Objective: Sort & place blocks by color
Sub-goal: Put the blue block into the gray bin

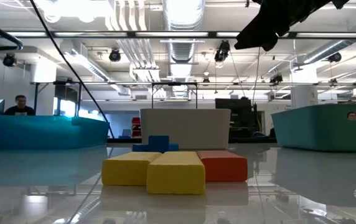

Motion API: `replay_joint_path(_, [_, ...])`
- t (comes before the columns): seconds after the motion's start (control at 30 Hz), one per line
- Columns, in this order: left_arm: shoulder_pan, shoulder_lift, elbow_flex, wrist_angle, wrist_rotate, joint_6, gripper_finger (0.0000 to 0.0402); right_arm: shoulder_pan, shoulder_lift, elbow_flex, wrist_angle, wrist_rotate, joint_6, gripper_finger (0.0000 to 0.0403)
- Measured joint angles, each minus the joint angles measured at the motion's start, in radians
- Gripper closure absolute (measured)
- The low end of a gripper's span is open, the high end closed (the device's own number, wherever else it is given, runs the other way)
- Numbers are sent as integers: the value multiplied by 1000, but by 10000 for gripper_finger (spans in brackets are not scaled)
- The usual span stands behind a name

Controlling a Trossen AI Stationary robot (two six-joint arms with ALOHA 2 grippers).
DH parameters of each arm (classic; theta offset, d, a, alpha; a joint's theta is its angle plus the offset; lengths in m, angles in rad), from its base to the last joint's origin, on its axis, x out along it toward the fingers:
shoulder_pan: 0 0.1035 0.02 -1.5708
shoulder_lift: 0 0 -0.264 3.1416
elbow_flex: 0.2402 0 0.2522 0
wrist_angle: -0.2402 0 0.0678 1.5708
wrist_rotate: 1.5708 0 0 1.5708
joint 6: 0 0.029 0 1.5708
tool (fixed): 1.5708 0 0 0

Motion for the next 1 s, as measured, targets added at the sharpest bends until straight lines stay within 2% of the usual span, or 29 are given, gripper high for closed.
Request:
replay_joint_path(0.43, [2,11,5,-8,1,7,376,0,0,0,-1,0,7,225])
replay_joint_path(0.6, [24,-4,52,-42,-8,18,380,0,0,0,-6,0,6,225])
replay_joint_path(0.8, [79,-41,194,-264,-60,106,380,0,0,0,-5,0,1,225])
replay_joint_path(0.9, [122,-70,279,-361,-139,165,380,0,0,-1,-5,0,-3,225])
replay_joint_path(1.0, [186,-105,350,-392,-277,293,380,0,0,-2,-5,0,-13,225])
